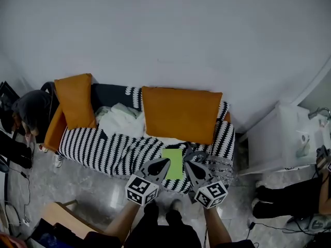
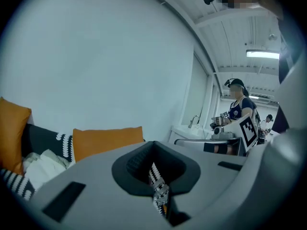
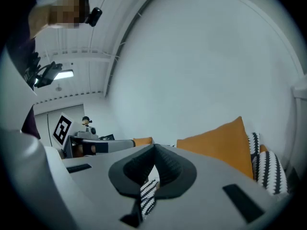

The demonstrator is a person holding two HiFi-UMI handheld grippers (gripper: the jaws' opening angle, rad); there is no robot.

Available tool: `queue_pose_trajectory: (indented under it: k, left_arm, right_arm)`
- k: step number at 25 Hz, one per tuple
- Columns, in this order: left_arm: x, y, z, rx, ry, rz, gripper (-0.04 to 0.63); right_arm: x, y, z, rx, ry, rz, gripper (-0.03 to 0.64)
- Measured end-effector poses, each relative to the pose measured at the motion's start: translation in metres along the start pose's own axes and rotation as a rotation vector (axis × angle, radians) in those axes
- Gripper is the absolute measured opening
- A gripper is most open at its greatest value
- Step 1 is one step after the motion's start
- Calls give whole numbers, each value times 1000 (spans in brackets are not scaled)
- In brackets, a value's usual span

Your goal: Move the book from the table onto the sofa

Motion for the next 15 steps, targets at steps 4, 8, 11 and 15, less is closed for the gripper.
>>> queue_pose_trajectory:
  k: [4,8,11,15]
  left_arm:
    - [-13,11,-27,0,78,6,14]
    - [-23,17,-49,34,140,12,14]
    - [-31,21,-59,60,169,15,14]
    - [-39,25,-66,93,182,23,14]
  right_arm:
    - [-8,-18,-25,-58,52,-7,23]
    - [-14,-33,-45,-112,108,-8,22]
    - [-18,-44,-55,-149,132,3,21]
    - [-19,-54,-62,-176,161,13,21]
Point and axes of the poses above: the fingertips, and each gripper's own axes: x forward along the fingers, y to its right, z out of its underside, the point moved 10 cm from there along -x, backward along the fingers
